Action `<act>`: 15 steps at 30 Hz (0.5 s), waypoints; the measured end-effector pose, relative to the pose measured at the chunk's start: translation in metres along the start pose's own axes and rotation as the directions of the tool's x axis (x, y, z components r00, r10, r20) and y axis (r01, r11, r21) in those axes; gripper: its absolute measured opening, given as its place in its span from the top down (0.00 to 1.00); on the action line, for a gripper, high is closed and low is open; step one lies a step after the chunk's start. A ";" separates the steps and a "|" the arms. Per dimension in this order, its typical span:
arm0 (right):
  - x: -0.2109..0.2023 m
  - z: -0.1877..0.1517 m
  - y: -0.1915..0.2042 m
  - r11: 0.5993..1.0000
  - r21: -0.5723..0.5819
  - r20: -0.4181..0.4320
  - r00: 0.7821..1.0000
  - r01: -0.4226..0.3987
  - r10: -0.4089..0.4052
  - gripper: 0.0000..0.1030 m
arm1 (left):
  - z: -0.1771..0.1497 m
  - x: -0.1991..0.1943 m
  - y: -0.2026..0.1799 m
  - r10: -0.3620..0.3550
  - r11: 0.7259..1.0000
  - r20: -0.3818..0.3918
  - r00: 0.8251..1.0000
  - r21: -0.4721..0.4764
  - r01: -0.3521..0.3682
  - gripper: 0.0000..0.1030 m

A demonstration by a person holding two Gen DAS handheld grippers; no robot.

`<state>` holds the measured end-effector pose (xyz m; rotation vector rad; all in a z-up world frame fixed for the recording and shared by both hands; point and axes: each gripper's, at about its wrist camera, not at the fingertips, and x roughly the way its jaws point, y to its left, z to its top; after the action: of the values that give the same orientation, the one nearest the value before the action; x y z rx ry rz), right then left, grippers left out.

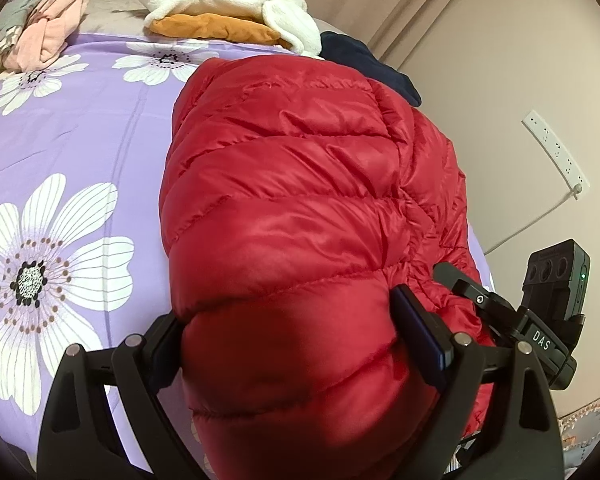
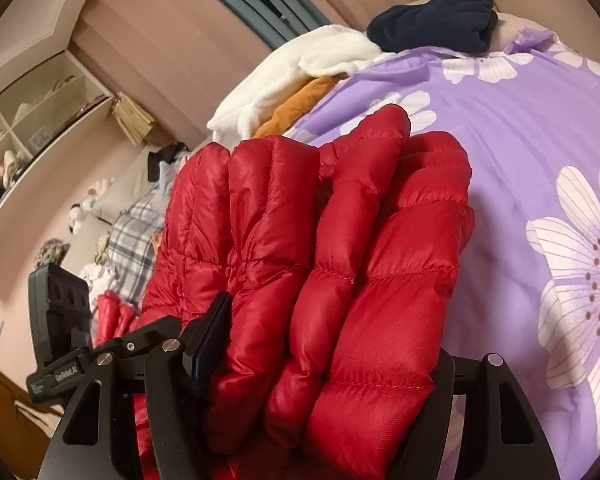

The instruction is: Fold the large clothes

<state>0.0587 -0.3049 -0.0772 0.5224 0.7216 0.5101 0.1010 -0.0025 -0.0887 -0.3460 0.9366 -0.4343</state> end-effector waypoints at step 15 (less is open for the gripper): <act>0.018 0.006 0.010 0.999 -0.045 -0.042 0.999 -0.019 0.017 0.33 | -0.006 -0.019 0.018 0.004 0.999 0.020 1.000 -0.049 -0.003 0.09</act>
<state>0.0727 -0.2883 -0.0760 0.4773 0.7444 0.5540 0.0895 0.0216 -0.0873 -0.3929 0.9287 -0.4048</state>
